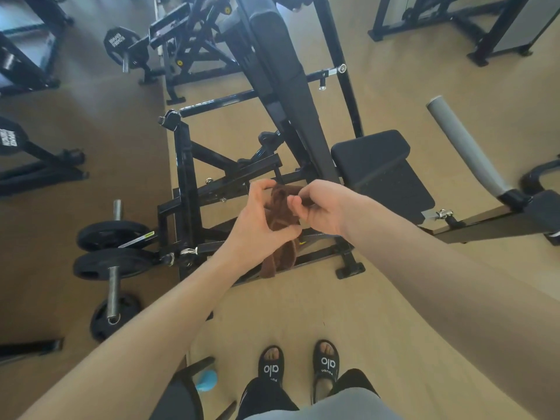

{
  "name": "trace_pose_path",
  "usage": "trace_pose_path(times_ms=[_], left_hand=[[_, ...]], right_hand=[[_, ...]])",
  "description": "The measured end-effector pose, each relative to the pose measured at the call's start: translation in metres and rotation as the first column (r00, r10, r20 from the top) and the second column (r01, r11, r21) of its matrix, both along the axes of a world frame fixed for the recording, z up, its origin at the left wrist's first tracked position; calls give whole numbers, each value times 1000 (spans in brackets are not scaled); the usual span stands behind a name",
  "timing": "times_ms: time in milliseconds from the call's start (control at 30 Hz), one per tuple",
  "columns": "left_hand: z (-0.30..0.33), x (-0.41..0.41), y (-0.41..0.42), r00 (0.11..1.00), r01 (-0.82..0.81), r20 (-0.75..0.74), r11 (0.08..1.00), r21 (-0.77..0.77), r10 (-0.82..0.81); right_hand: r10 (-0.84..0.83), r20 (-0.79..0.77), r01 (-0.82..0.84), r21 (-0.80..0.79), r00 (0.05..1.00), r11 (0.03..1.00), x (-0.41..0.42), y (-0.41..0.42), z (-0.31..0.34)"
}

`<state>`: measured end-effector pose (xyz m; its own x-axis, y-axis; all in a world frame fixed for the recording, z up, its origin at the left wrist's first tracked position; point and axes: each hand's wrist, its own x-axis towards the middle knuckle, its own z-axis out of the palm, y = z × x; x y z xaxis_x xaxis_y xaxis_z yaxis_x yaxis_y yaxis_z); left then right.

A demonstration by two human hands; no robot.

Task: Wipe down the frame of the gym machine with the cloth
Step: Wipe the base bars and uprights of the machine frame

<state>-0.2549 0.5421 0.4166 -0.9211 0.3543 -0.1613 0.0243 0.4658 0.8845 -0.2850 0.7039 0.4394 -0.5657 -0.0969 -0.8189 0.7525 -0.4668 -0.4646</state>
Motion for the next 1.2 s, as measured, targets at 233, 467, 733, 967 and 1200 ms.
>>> trace_pose_path(times_ms=[233,467,733,967,1200], left_hand=[[10,-19,-8,992,-125,11,991,-36,126],[26,-27,-6,988,-28,153,999,27,24],[33,-28,0,974,222,14,930,-293,-228],[13,-27,-6,951,221,-86,848,-482,-297],[-31,-17,-5,984,107,-91,912,-396,-155]], right_hand=[[181,-186,-156,140,966,978,5,12,-7],[544,-384,-350,470,746,811,16,24,-30],[925,-212,-400,854,316,333,6,52,-21],[926,-213,-229,929,313,291,13,76,-23],[706,-368,-111,839,605,532,39,66,-55]])
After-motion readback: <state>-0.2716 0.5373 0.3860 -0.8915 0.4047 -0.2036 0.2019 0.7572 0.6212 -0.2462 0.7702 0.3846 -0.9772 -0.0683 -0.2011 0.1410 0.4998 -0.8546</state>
